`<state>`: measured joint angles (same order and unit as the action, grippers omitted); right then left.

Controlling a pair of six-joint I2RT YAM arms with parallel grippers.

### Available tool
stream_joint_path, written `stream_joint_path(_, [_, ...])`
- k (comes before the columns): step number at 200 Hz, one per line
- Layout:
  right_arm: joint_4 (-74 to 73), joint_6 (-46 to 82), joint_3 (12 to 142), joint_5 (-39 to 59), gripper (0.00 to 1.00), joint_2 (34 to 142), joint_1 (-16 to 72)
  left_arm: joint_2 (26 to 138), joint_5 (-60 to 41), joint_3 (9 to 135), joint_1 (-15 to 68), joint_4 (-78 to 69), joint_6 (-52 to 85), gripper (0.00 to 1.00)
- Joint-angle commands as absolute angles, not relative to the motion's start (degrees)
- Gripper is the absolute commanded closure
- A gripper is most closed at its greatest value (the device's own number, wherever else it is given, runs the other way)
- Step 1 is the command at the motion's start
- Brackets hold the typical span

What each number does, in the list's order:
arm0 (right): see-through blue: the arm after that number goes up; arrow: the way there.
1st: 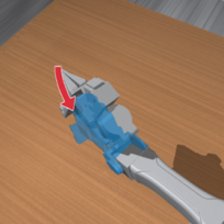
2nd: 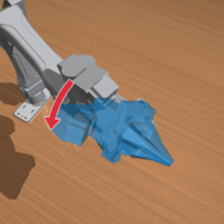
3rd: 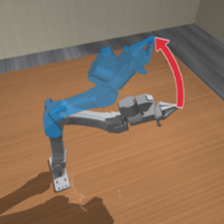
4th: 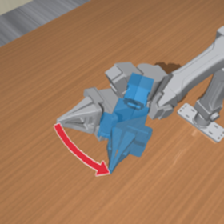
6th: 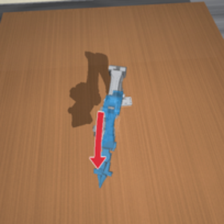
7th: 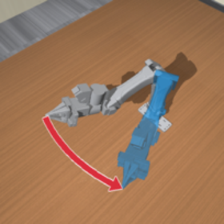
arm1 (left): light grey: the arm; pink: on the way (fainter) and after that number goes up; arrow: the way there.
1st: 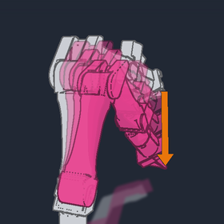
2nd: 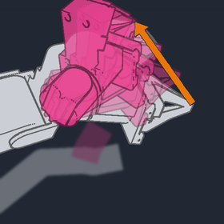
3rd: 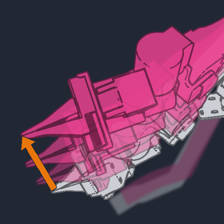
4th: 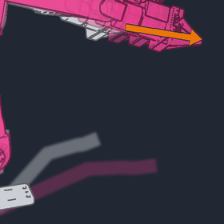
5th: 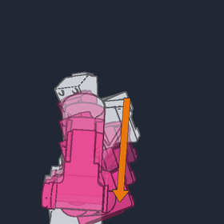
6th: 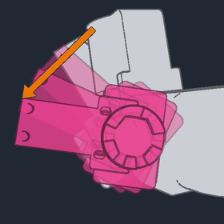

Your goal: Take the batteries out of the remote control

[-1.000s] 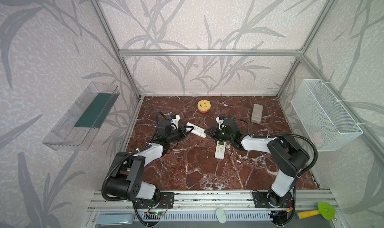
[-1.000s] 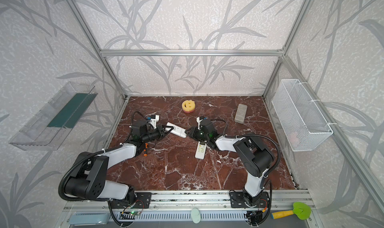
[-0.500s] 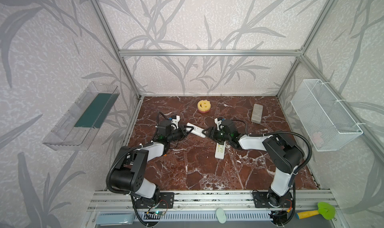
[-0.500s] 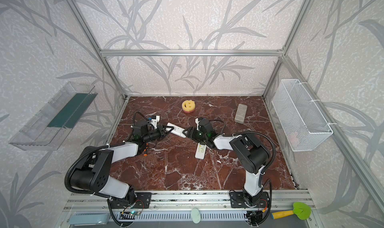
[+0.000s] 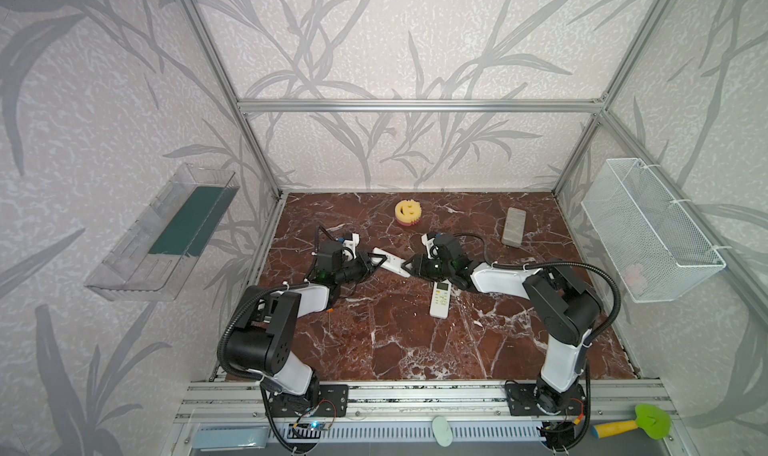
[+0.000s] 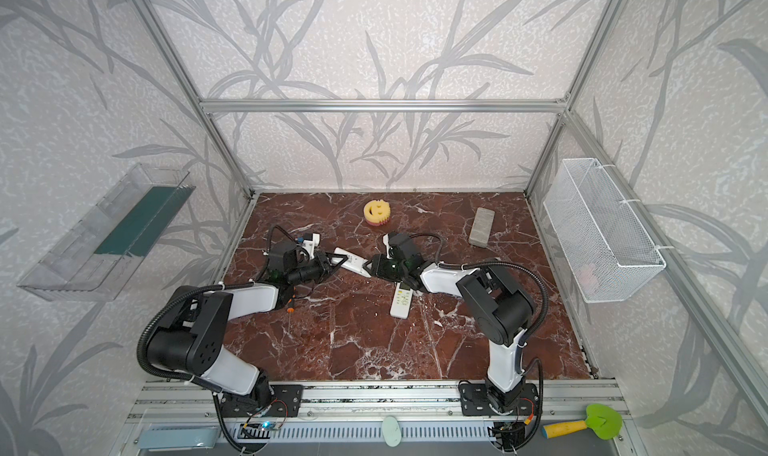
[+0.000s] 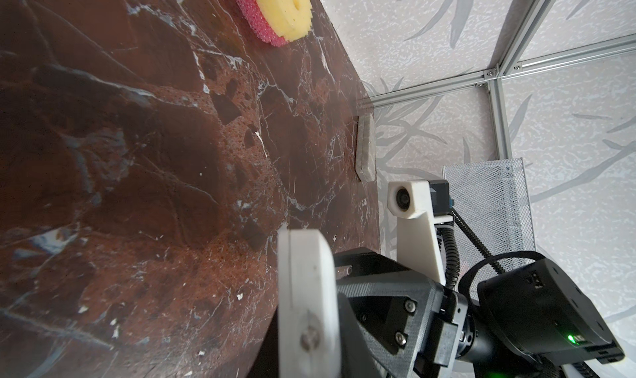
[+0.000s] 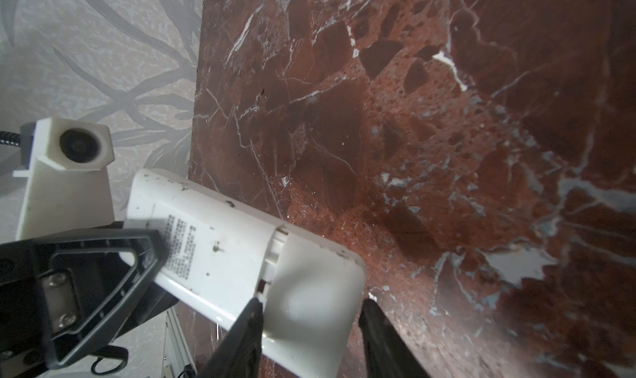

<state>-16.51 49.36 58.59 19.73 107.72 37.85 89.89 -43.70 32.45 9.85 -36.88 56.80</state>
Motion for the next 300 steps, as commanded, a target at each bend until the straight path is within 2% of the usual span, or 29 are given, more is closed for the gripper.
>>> stream_joint_path(1, [-5.14, 45.32, 58.43, 15.21, 0.54, 109.35, 37.88, 89.16, -46.67, 33.03, 8.91, -43.77, 58.6, 1.0])
stream_joint_path(57, [6.9, 34.94, 62.49, 5.86, 0.49, 104.44, 37.53, 89.96, -45.06, 33.64, 8.09, -36.8, 53.15, 1.0])
stream_joint_path(81, [9.11, 32.41, 63.76, 4.99, 0.47, 102.38, 37.53, 90.46, -44.39, 33.99, 8.09, -34.37, 50.78, 1.0])
stream_joint_path(105, [3.43, 28.11, 63.08, 12.06, 0.43, 101.61, 37.94, 90.94, -44.71, 34.6, 8.09, -33.44, 50.32, 1.0])
stream_joint_path(144, [-11.43, 9.79, 58.04, 27.12, 0.31, 99.63, 38.54, 89.37, -47.81, 36.85, 8.12, -29.79, 50.1, 1.0])
stream_joint_path(161, [-10.63, 0.51, 57.92, 30.57, 0.27, 99.05, 38.5, 87.92, -49.15, 38.13, 8.09, -25.92, 48.15, 1.0])
stream_joint_path(193, [0.11, -11.89, 63.22, 31.77, 0.24, 99.77, 38.5, 86.08, -52.98, 41.11, 8.12, -18.41, 43.41, 1.0])
stream_joint_path(224, [4.61, -17.83, 65.52, 30.36, 0.23, 100.5, 38.5, 84.84, -55.99, 42.87, 8.12, -13.62, 40.02, 1.0])
stream_joint_path(300, [5.53, -18.56, 66.54, 27.75, 0.23, 101.85, 38.61, 81.87, -58.64, 44.45, 8.11, -8.05, 36.21, 1.0])
